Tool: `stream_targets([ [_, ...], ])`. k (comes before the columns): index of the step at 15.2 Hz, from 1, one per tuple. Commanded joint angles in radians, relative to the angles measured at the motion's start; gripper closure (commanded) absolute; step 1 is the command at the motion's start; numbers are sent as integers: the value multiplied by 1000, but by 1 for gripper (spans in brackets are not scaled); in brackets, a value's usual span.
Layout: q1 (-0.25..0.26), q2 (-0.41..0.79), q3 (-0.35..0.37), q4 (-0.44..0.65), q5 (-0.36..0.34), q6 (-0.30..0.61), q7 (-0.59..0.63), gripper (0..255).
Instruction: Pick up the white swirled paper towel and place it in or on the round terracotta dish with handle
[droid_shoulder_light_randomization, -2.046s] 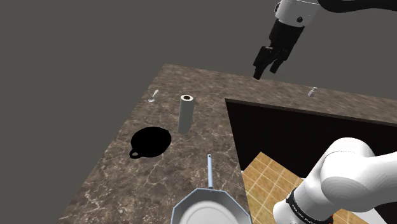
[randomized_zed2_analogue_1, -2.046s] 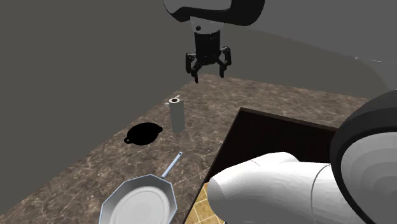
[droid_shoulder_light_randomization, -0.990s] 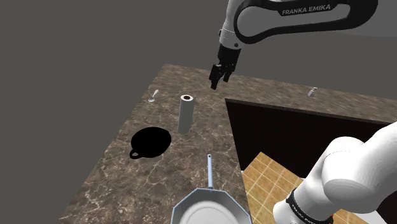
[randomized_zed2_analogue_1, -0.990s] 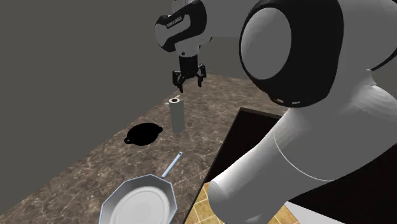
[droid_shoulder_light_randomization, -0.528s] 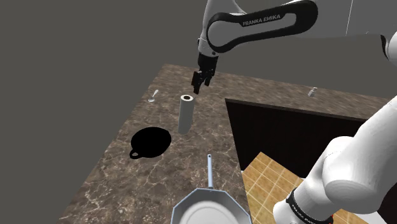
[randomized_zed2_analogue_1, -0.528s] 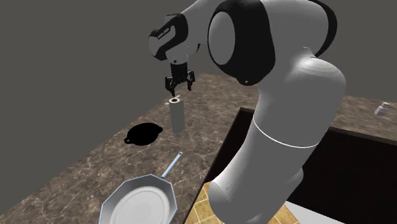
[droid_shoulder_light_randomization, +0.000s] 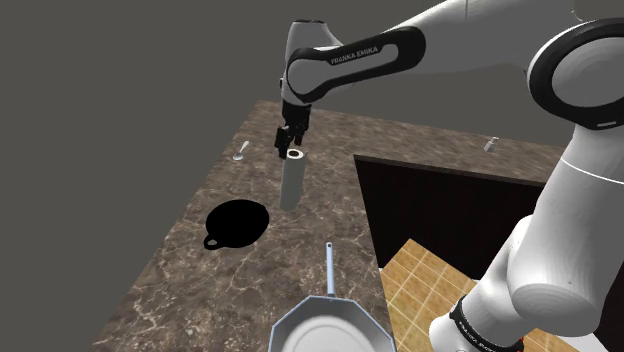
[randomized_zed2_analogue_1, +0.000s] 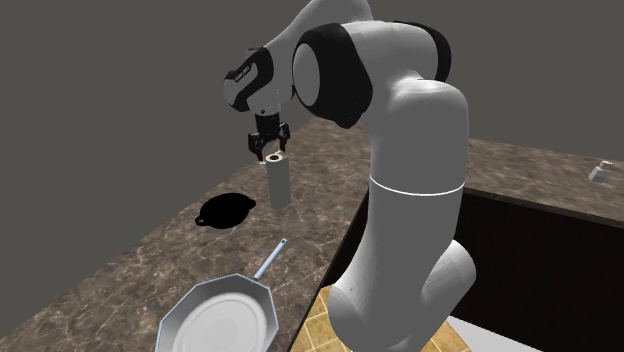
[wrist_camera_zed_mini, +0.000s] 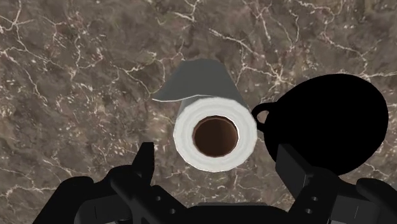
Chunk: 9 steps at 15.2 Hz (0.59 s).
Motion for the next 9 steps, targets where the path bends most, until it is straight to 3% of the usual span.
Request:
stream_targets([
  [1, -1, 14, 0, -6, 0, 20, -4, 0],
  [9, -2, 40, -1, -34, -1, 74, -3, 0],
])
